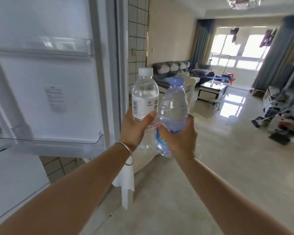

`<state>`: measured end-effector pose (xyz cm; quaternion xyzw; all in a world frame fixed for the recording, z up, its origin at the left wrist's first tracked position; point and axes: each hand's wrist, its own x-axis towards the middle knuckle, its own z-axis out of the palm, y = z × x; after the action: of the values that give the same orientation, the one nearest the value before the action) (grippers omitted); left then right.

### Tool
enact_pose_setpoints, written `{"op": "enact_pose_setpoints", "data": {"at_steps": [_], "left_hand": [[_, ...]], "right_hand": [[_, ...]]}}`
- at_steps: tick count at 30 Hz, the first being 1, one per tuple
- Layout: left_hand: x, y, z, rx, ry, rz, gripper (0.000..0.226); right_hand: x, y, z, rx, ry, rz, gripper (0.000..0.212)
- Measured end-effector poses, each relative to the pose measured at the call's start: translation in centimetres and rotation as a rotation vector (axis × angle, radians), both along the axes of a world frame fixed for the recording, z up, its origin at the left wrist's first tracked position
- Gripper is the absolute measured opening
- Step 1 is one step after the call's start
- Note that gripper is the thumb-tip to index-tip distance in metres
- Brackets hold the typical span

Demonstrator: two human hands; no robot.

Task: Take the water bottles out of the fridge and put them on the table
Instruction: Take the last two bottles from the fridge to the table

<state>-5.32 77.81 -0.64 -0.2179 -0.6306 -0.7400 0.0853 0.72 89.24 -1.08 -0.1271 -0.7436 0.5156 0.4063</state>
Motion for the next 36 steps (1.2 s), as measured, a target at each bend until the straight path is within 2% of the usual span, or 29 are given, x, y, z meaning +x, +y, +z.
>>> {"op": "enact_pose_setpoints", "data": {"at_steps": [2, 5, 10, 18, 24, 26, 27, 30, 36], "left_hand": [[-0.6, 3.6, -0.6, 0.009, -0.040, -0.025, 0.053], [-2.5, 8.1, -1.9, 0.017, -0.093, -0.047, 0.065], [-7.8, 13.9, -3.7, 0.003, -0.136, -0.035, 0.070], [-22.7, 22.2, -4.9, 0.003, -0.199, -0.026, 0.073], [-32.1, 24.9, -5.2, -0.023, -0.198, 0.047, 0.059], [-35.2, 24.9, -6.0, -0.021, -0.214, 0.089, 0.040], [-36.9, 24.7, -6.4, -0.018, -0.220, 0.121, 0.040], [-42.1, 23.9, -8.2, -0.034, -0.238, 0.256, 0.060], [-50.6, 20.6, -12.4, -0.020, -0.335, 0.563, 0.060]], "right_hand": [[-0.1, 3.3, -0.2, -0.001, -0.027, -0.032, 0.060], [-1.5, 7.5, -0.9, -0.011, -0.064, -0.067, 0.063], [-6.6, 13.1, -2.4, -0.026, -0.131, -0.072, 0.062], [-20.5, 21.1, -2.9, -0.023, -0.171, -0.053, 0.055], [-31.7, 24.3, -4.0, -0.068, -0.208, 0.019, 0.057], [-35.4, 24.6, -4.7, -0.074, -0.226, 0.065, 0.057], [-37.4, 24.7, -5.2, -0.071, -0.234, 0.090, 0.056], [-43.8, 24.5, -6.9, -0.065, -0.276, 0.180, 0.051], [-55.0, 21.8, -10.1, -0.016, -0.377, 0.468, 0.051]]}}
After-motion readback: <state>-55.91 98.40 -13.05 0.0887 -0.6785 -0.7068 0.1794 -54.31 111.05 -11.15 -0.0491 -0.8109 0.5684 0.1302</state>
